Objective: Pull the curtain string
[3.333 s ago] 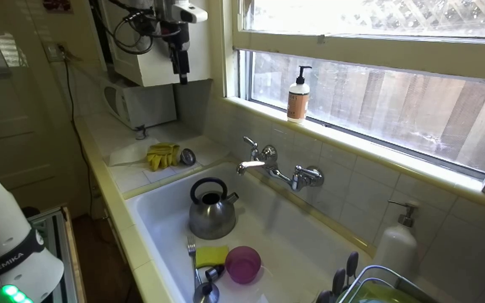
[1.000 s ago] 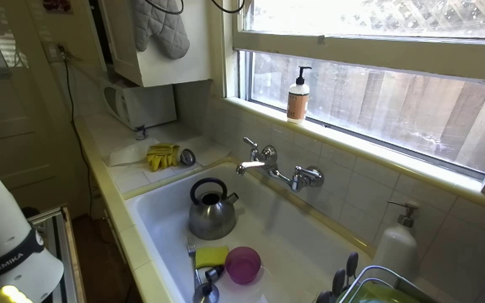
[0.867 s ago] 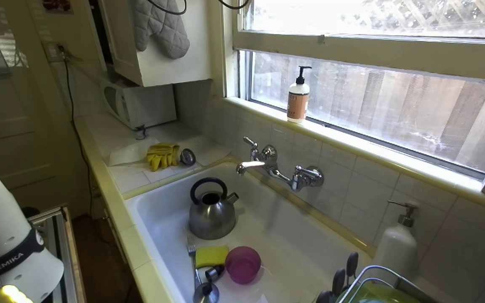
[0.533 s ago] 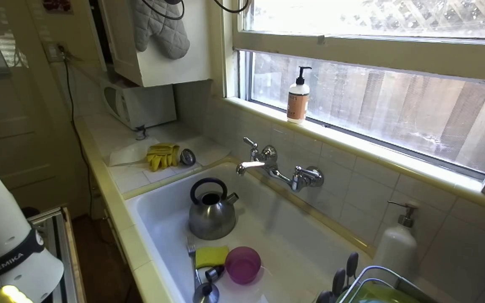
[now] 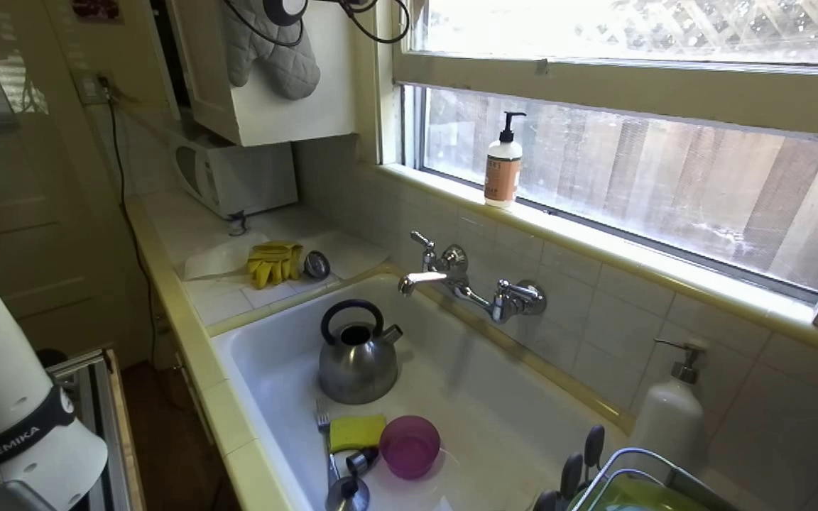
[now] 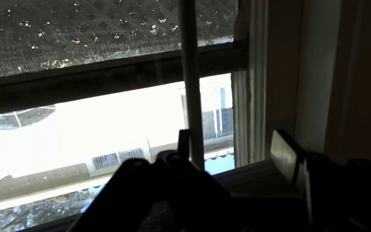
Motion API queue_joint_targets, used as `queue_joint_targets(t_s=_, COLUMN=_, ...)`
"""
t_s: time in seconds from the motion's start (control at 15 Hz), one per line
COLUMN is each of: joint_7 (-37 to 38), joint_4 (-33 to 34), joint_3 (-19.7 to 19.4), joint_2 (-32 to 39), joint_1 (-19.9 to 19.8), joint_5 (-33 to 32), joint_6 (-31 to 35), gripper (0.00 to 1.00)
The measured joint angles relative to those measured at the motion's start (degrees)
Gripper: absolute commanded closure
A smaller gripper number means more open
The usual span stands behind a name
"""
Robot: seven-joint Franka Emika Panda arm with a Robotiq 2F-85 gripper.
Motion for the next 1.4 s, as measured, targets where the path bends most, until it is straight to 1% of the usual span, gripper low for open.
queue_joint_targets(t_s=0.13, joint_7=-1.1, joint_4=0.0, joint_3=0.0, joint_2=0.3, joint_1=0.4, joint_5=1.1, joint_6=0.8, gripper=0.81)
queue_joint_targets(t_s=0.27, joint_7=-1.9, joint_4=0.1, joint_3=0.0, joint_2=0.4, joint_1=0.7, joint_5=2.0, joint_6=1.0, gripper=0.94)
queue_joint_targets(t_s=0.33, joint_7=-2.3, joint_4=0.2, joint_3=0.0, joint_2=0.4, joint_1=0.9, joint_5=2.3, joint_6=1.0, gripper=0.99)
queue_joint_targets(t_s=0.73, joint_7=-2.3, joint_4=1.7, joint_3=0.2, joint_2=1.1, joint_1=1.2, joint_5=2.2, joint_6=0.9, gripper=1.00)
queue_joint_targets(t_s=0.87, joint_7=-0.7, joint_4=2.5, joint_3=0.5, joint_2=1.5, joint_1=1.2, joint_5=0.5, joint_6=0.2, gripper=1.00)
queue_joint_targets(t_s=1.0, joint_7=3.1, joint_4=3.3, joint_3=0.6, joint_2=1.7, joint_1=1.0, joint_5=-3.1, joint_6=-1.7, gripper=1.00)
queue_joint_targets(t_s=1.07, joint_7=5.2, joint_4=3.8, joint_3=1.0, joint_2=1.8, joint_1=0.7, joint_5=-5.2, joint_6=-2.5, gripper=0.76)
queue_joint_targets(t_s=1.13, joint_7=6.9, joint_4=4.3, joint_3=1.3, joint_2=1.9, joint_1=0.4, joint_5=-6.9, joint_6=-2.9, gripper=0.73)
queue_joint_targets(t_s=1.2, joint_7=8.0, joint_4=4.5, joint_3=1.6, joint_2=2.0, joint_1=0.2, joint_5=-8.2, joint_6=-3.0, gripper=0.68)
queue_joint_targets(t_s=1.4, joint_7=8.0, joint_4=4.5, joint_3=0.6, joint_2=1.8, joint_1=0.1, joint_5=-7.8, joint_6=-3.0, gripper=0.44)
